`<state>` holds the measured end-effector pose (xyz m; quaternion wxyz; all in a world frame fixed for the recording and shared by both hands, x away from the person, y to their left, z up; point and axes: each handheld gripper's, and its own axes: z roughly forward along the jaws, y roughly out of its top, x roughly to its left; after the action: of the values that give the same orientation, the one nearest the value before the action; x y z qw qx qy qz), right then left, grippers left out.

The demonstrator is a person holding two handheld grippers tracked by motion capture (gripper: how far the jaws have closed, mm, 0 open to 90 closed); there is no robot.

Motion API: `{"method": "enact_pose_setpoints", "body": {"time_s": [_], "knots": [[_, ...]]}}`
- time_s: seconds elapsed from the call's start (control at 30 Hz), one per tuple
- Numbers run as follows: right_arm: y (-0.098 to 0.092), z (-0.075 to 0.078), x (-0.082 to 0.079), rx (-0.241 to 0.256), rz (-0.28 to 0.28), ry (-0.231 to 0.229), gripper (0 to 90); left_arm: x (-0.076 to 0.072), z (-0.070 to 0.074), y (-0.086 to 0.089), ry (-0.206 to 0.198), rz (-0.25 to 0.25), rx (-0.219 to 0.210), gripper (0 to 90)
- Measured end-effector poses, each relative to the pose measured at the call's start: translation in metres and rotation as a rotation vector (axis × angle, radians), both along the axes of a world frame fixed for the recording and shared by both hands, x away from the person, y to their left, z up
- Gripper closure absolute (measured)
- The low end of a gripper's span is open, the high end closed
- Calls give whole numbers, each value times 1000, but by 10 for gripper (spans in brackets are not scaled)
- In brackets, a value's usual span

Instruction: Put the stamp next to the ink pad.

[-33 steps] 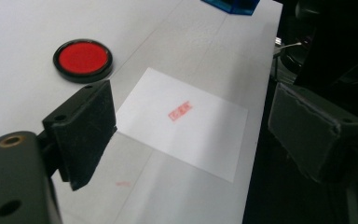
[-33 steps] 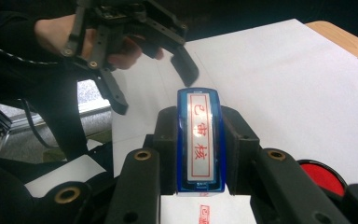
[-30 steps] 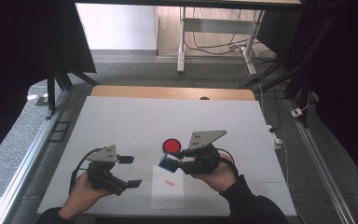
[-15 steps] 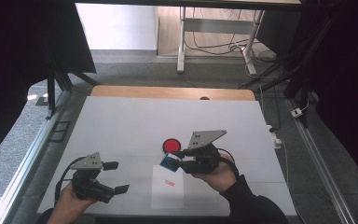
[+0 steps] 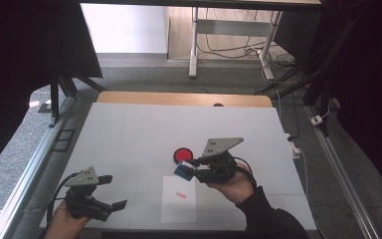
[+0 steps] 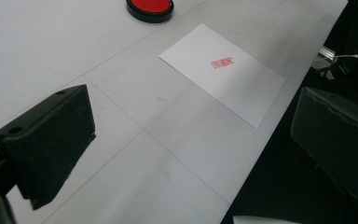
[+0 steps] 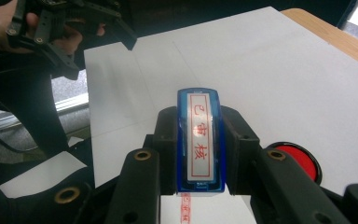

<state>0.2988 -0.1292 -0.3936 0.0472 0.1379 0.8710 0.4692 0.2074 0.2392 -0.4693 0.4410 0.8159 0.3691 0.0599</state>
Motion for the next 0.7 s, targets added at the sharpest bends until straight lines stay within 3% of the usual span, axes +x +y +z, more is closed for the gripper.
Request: {"method": "enact_pose_setpoints", "body": {"time_s": [0.5,0.7], "knots": [[-11,-1,7,-15,-71,-10,698,-10,-5,12,9,109,89,8],[-16,0,10,-22,-97,-15,698,-12,-5,16,16,148,86,7]]}}
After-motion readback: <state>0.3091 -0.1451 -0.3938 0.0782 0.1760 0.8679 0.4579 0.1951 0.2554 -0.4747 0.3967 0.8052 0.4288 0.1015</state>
